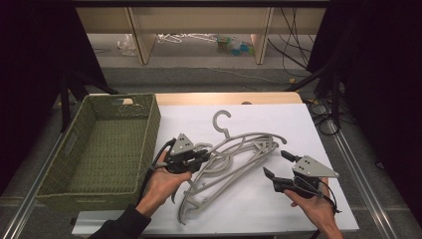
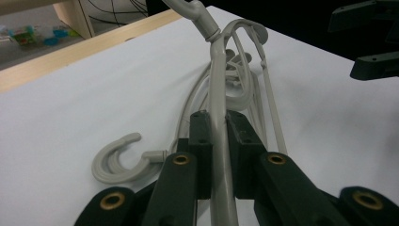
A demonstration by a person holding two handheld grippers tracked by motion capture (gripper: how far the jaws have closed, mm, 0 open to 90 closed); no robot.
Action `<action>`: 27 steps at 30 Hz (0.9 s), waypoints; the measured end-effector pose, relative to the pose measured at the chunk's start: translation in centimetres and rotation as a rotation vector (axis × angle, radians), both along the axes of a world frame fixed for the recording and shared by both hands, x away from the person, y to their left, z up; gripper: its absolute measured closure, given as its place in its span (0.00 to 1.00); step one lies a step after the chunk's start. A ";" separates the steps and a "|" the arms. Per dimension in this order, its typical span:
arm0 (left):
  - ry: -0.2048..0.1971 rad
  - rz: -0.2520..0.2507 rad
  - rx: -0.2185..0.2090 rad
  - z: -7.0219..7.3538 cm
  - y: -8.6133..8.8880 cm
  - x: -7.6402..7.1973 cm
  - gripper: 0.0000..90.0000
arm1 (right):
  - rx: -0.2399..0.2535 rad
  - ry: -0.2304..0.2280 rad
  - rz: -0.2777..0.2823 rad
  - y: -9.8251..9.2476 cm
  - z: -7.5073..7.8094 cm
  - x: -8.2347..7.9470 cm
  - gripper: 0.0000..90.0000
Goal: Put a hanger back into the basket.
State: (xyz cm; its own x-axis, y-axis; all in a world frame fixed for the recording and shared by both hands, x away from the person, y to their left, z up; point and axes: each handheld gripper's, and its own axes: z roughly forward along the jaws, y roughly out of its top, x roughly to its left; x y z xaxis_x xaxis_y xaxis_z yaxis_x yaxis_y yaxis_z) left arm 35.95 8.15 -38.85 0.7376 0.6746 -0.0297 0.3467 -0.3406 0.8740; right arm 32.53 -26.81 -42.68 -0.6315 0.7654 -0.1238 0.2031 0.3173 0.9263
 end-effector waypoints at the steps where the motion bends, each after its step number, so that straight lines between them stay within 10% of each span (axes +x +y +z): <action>1: -0.009 0.004 -0.009 0.2 0.0 -0.1 0.90 | -0.003 -0.002 -0.002 0.0 0.0 0.0 0.24; 9: -0.040 0.037 -0.060 3.1 2.1 -0.4 0.90 | -0.009 -0.003 0.006 0.0 -0.2 -0.1 0.24; 18: -0.106 0.151 -0.118 7.8 9.0 -1.3 0.90 | -0.004 -0.019 0.010 0.3 -0.2 0.0 0.24; 27: -0.140 0.309 -0.070 9.2 15.6 -1.5 0.90 | -0.011 -0.001 0.018 0.5 -0.2 0.0 0.24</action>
State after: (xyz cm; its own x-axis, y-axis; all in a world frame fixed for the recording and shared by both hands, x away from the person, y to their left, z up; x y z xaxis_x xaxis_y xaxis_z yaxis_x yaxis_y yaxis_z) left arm 34.48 23.77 -29.70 0.4990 0.8666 0.0027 0.2994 -0.1753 0.9379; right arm 32.57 -26.34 -42.91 -0.6449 0.7527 -0.1324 0.1967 0.3309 0.9229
